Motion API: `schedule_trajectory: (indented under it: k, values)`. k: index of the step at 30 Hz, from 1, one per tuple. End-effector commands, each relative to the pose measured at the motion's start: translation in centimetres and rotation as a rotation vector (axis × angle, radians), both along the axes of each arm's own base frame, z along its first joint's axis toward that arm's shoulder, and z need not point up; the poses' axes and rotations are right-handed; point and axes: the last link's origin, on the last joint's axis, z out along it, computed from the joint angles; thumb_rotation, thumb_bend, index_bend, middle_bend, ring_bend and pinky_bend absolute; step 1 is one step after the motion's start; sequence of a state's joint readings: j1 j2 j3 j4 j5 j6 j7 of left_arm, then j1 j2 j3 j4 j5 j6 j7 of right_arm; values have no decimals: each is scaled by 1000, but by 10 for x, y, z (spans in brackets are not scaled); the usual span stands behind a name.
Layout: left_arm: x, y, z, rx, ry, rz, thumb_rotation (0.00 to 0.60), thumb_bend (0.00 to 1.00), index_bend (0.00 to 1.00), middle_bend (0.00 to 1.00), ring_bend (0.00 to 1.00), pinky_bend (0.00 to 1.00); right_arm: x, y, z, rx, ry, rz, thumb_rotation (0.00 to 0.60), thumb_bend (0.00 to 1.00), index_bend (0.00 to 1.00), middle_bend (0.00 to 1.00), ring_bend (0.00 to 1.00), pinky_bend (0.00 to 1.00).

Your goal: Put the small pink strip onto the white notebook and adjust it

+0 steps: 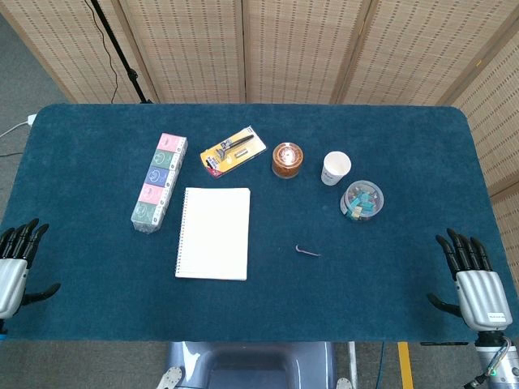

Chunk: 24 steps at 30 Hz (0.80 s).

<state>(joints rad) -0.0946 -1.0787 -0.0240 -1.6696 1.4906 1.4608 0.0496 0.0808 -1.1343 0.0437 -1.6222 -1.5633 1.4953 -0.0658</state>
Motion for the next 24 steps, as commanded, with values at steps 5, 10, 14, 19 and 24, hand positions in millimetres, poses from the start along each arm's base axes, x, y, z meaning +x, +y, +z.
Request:
schedule_trajectory:
  k: [5, 10, 14, 19, 24]
  values:
    - [4, 3, 8, 34, -14, 20, 600, 0, 0, 0, 0, 0, 7, -10, -15, 28, 14, 12, 600, 0, 0, 0, 0, 0]
    - [5, 5, 13, 47, -31, 30, 600, 0, 0, 0, 0, 0, 10, -11, -25, 53, -3, 26, 600, 0, 39, 0, 0, 0]
    - [9, 5, 16, 47, -47, 21, 600, 0, 0, 0, 0, 0, 23, -17, -35, 88, -18, 56, 600, 0, 101, 0, 0, 0]
    - [16, 6, 18, 55, -86, 14, 600, 0, 0, 0, 0, 0, 48, -29, -55, 160, -22, 114, 600, 0, 167, 0, 0, 0]
    - [17, 8, 21, 65, -91, 19, 600, 0, 0, 0, 0, 0, 89, -48, -92, 264, -61, 177, 600, 113, 271, 0, 0, 0]
